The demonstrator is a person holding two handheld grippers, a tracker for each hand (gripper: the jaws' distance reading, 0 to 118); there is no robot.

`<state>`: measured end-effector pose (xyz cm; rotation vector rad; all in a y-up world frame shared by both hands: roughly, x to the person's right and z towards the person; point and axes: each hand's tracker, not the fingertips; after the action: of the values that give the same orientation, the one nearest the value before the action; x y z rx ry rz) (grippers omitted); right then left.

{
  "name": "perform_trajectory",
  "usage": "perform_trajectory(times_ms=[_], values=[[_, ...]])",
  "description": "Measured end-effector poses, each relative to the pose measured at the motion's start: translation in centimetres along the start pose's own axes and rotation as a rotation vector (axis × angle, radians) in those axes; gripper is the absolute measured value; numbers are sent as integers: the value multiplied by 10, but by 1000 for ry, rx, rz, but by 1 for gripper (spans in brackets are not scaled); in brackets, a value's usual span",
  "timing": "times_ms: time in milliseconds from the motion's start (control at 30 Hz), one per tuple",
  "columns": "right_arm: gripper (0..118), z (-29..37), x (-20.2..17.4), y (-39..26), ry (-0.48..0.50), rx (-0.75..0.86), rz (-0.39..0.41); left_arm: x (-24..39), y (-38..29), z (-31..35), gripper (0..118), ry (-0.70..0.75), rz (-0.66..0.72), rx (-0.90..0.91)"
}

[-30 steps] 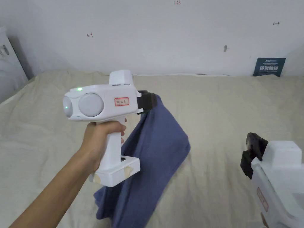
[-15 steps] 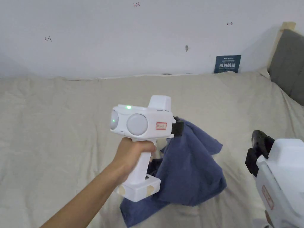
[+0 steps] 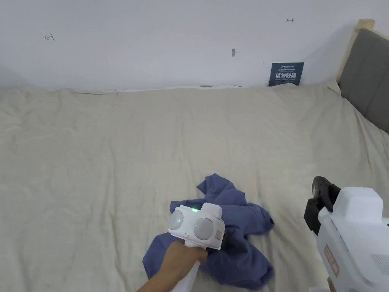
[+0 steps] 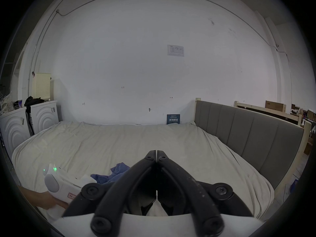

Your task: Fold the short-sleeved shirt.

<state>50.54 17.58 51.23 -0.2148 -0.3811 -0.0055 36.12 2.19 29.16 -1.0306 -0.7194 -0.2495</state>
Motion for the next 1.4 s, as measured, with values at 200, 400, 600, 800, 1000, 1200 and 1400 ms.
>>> perform_trajectory(times_ms=[200, 400, 600, 800, 1000, 1200, 1400], values=[[1, 5, 0, 7, -4, 11, 7, 2, 9, 62, 114, -25, 75, 200], [1, 11, -5, 26, -9, 51, 8, -12, 3, 159, 112, 84, 127, 577], [1, 14, -14, 42, -8, 106, 9, -50, -13, 219, 112, 273, 126, 850], [2, 15, -27, 50, 2, 137, 18, -81, -30, 239, 94, 505, 22, 985], [1, 13, -36, 48, 15, 138, 17, -92, -34, 242, 0, 509, 6, 945], [1, 12, -38, 46, 29, 126, 16, -92, -29, 240, 0, 464, 31, 838], [1, 10, -35, 42, 32, 118, 16, -98, -36, 210, 0, 307, 106, 600]])
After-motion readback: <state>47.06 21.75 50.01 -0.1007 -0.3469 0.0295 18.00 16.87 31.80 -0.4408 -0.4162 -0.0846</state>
